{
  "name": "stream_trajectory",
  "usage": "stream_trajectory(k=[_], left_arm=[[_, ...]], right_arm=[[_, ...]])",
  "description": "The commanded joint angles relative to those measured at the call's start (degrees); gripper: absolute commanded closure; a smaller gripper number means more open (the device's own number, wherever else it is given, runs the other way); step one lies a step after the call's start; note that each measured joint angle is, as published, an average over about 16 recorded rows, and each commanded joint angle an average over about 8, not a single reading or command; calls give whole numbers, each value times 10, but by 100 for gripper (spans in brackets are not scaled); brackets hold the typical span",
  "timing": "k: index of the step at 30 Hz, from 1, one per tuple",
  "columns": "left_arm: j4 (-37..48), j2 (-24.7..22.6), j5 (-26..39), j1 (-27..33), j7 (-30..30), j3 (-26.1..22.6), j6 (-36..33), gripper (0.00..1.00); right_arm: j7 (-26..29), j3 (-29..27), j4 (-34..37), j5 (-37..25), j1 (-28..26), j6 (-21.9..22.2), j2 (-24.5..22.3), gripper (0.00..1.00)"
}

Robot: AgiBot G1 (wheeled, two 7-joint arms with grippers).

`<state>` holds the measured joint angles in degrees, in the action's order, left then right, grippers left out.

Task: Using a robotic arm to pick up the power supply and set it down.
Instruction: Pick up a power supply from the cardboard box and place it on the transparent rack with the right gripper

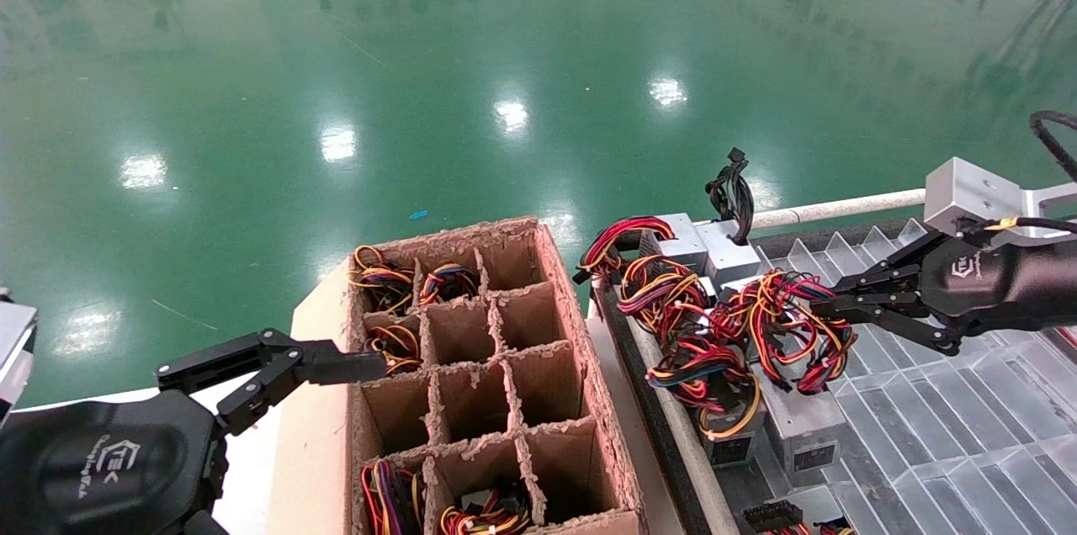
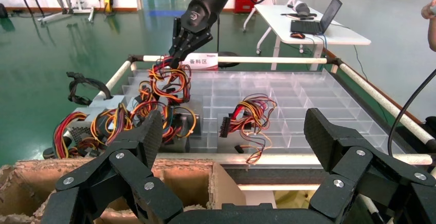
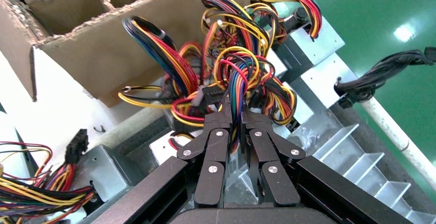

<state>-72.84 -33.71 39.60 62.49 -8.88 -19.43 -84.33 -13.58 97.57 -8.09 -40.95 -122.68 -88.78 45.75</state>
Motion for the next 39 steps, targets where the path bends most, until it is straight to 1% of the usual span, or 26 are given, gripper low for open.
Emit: stream_trajectory(k=[1, 10, 15, 20, 26, 31, 39], left_arm=[[0, 0, 0, 0, 0, 0, 0, 0], [0, 0, 0, 0, 0, 0, 0, 0], [0, 0, 0, 0, 0, 0, 0, 0], [0, 0, 0, 0, 0, 0, 0, 0], [0, 0, 0, 0, 0, 0, 0, 0], [0, 0, 0, 0, 0, 0, 0, 0], [0, 0, 0, 0, 0, 0, 0, 0]], right_arm=[[-4, 0, 9, 0, 5, 0, 3, 100], [-12, -7, 28, 14, 16, -11, -13, 100], [-11, -12, 4, 27, 16, -21, -35, 100], [-5, -5, -26, 27, 20, -20, -62, 100], [0, 0, -27, 31, 31, -13, -82, 100], [-3, -3, -5, 40, 51, 0, -79, 100], [-16, -16, 32, 62, 83, 27, -49, 100]])
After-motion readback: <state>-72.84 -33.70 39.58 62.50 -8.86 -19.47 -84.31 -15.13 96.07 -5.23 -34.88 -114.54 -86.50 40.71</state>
